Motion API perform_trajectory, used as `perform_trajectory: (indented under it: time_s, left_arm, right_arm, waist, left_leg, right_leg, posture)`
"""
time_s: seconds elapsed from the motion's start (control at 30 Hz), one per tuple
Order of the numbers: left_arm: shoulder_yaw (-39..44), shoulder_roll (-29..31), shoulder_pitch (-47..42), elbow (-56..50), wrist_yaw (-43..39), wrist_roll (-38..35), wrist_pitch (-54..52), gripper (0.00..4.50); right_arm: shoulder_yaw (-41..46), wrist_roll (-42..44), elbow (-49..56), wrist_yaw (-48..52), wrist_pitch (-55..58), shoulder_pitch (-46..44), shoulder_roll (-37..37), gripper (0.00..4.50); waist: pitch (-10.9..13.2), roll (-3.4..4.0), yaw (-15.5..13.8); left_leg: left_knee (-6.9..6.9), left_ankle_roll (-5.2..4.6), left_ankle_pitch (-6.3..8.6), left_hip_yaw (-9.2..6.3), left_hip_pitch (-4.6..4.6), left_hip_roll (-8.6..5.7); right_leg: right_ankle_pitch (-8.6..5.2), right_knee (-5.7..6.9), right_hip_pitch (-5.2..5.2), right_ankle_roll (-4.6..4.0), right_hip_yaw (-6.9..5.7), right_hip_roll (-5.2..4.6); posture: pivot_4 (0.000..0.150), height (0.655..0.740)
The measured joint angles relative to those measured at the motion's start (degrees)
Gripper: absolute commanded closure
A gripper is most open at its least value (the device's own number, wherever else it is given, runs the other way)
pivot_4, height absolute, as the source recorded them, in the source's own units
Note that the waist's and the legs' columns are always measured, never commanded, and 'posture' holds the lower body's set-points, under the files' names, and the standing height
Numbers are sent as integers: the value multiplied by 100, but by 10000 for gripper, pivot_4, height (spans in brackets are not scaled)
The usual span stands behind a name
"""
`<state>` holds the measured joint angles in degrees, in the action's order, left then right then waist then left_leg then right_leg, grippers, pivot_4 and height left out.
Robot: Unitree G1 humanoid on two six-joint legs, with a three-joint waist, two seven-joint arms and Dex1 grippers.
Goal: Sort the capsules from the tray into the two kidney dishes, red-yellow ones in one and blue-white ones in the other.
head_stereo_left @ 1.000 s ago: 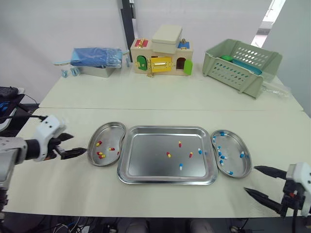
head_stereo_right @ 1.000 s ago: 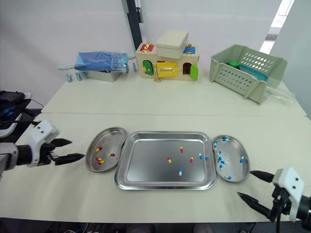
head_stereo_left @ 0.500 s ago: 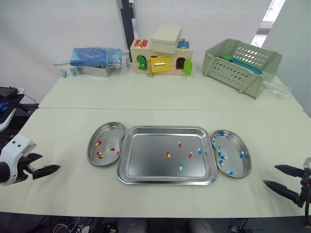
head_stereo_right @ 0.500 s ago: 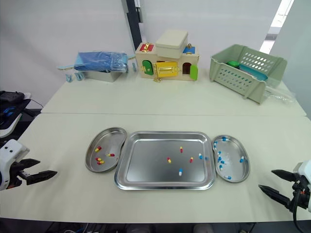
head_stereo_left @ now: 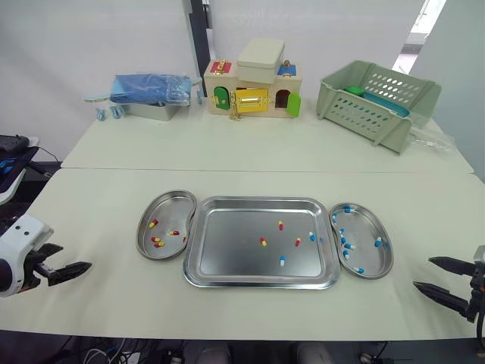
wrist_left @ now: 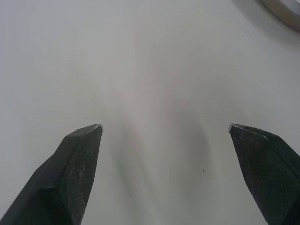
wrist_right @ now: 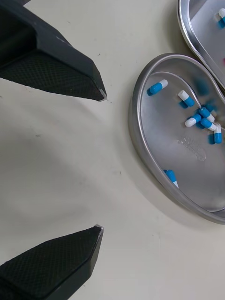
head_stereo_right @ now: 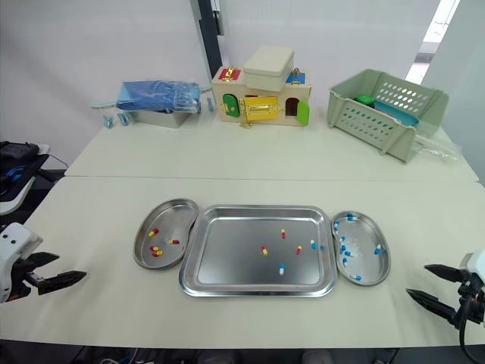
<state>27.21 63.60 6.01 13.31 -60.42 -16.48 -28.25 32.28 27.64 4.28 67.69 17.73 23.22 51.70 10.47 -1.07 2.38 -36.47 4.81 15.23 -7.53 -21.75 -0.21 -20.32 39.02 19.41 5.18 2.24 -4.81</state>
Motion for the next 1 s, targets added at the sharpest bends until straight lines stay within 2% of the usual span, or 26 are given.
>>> perform_trajectory:
  time_s: [0.2, 0.3, 0.53, 0.63, 0.8, 1.0]
  left_arm:
    - [-191, 1, -282, -94, -56, -5, 2, 362]
    - [-479, 4, -531, -500, -211, -52, -33, 362]
    - [-1410, -139, -1496, -1654, -535, -475, -442, 362]
    - [-1947, -365, -2022, -2019, -638, -621, -580, 362]
    - [-3295, -1077, -3007, -2471, -939, -461, -362, 362]
    - [-4260, -1862, -3867, -2011, -1152, -61, -185, 362]
  right_arm:
    - [83, 64, 651, 41, -42, 635, -243, 0]
    - [52, 177, 1610, 55, -30, 1247, -597, 0]
    - [-179, 284, 2658, -280, -17, 1529, -1065, 0]
    - [-481, 267, 3133, -471, -20, 1707, -1302, 0]
    - [-974, 25, 3526, -1063, -95, 1650, -1673, 0]
    - [-1206, -191, 3660, -1453, -99, 1699, -1711, 0]
  waist:
    - [0, 0, -5]
    - [0, 0, -34]
    - [-2, -1, -42]
    - [-2, -1, -46]
    - [-2, -2, -42]
    - [-2, -2, -48]
  left_leg:
    - [0, 0, 0, -1, -1, 0]
    - [1, 1, 0, -1, -3, 0]
    - [-2, 1, 0, -1, -1, 0]
    - [-3, 1, -1, -2, -4, -1]
    - [-20, 1, -1, -1, -5, -4]
    - [-28, 1, 0, -7, -8, -4]
  right_leg:
    - [0, 0, 0, 0, -1, 0]
    - [0, -1, -1, 0, -1, 0]
    - [1, 0, -2, 2, 0, 0]
    - [1, -1, -2, 2, 0, 1]
    - [3, 1, -8, 5, 2, 1]
    - [3, 3, -8, 5, -2, 6]
  posture:
    - [1500, 7400]
    - [1500, 7400]
    - [1500, 7400]
    - [1500, 7400]
    - [1500, 7400]
    - [1500, 7400]
